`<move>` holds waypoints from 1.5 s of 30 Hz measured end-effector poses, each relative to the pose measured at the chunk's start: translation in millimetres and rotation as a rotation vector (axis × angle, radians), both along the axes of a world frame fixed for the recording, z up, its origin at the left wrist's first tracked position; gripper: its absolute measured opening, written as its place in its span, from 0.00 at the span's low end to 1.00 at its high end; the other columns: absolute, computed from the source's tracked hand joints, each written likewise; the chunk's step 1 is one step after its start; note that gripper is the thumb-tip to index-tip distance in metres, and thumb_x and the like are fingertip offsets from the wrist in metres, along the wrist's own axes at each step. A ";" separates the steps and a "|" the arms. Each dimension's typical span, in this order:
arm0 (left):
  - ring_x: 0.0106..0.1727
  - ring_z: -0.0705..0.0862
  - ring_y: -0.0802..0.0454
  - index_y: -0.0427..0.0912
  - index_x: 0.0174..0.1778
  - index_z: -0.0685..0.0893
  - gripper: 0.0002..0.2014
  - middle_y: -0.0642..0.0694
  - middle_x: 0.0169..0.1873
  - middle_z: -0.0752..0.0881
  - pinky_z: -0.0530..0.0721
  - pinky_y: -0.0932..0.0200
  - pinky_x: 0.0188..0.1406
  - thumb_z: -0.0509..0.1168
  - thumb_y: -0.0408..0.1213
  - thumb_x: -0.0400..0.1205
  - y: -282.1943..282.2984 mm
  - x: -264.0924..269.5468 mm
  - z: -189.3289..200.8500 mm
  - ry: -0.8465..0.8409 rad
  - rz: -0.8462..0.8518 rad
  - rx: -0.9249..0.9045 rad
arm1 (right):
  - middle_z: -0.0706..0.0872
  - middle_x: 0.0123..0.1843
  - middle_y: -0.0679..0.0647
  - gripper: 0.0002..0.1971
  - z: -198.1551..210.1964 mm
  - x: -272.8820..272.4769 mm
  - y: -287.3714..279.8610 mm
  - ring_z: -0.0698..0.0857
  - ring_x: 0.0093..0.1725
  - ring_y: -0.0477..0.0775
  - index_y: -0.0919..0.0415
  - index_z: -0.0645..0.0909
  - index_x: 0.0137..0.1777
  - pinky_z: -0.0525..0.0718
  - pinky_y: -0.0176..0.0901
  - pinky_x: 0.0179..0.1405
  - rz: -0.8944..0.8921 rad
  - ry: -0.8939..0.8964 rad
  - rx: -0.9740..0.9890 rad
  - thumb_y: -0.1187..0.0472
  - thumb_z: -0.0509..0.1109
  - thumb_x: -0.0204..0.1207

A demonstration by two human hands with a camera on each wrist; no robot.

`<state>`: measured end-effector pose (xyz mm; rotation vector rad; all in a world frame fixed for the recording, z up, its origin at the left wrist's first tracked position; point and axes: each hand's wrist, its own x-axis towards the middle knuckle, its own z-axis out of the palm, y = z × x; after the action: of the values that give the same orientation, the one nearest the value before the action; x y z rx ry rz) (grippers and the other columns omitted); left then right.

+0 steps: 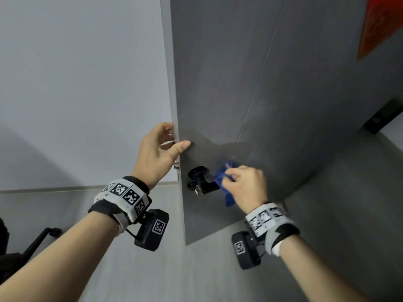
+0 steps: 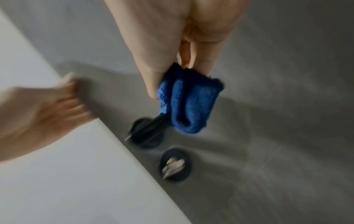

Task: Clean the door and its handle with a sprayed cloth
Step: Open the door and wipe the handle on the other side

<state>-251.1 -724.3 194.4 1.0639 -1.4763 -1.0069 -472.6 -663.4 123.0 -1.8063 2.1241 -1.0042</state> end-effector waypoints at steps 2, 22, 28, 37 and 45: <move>0.52 0.91 0.55 0.32 0.63 0.81 0.18 0.41 0.55 0.88 0.86 0.65 0.55 0.75 0.30 0.79 2.8 -0.9 0.2 -0.001 -0.005 0.002 | 0.79 0.27 0.55 0.10 -1.8 29.1 5.4 0.78 0.28 0.59 0.62 0.85 0.31 0.77 0.49 0.25 0.117 0.031 -0.011 0.55 0.69 0.63; 0.53 0.88 0.58 0.34 0.61 0.81 0.18 0.40 0.57 0.88 0.85 0.68 0.50 0.76 0.33 0.78 42.5 -14.7 -2.7 0.008 0.020 -0.015 | 0.90 0.47 0.63 0.11 -38.1 -62.1 27.3 0.87 0.45 0.52 0.51 0.90 0.43 0.83 0.46 0.51 -0.106 -0.767 0.029 0.68 0.71 0.81; 0.53 0.88 0.55 0.35 0.59 0.82 0.17 0.44 0.54 0.88 0.85 0.68 0.47 0.77 0.33 0.77 60.0 -22.7 -1.6 -0.005 0.035 -0.027 | 0.92 0.42 0.55 0.07 -74.5 -33.9 71.3 0.87 0.42 0.44 0.62 0.90 0.49 0.83 0.44 0.48 -0.147 -0.931 0.029 0.71 0.72 0.80; 0.45 0.86 0.59 0.47 0.45 0.80 0.15 0.59 0.40 0.84 0.87 0.60 0.50 0.81 0.34 0.73 95.3 -28.5 0.9 -0.041 -0.024 -0.023 | 0.93 0.46 0.53 0.12 -67.9 4.0 120.8 0.89 0.45 0.45 0.57 0.90 0.50 0.84 0.38 0.47 -0.089 -1.124 0.030 0.74 0.72 0.78; 0.40 0.86 0.50 0.45 0.40 0.73 0.25 0.51 0.37 0.83 0.88 0.41 0.43 0.85 0.42 0.65 121.0 -36.4 -0.7 -0.099 -0.253 -0.053 | 0.85 0.48 0.63 0.11 -69.8 29.8 163.1 0.89 0.47 0.53 0.52 0.91 0.46 0.84 0.42 0.50 -0.224 -0.945 -0.118 0.70 0.76 0.75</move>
<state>-287.5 -603.3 193.7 0.9159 -1.7410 -1.0958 -442.8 -500.4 53.2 -0.8126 1.6626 -1.6296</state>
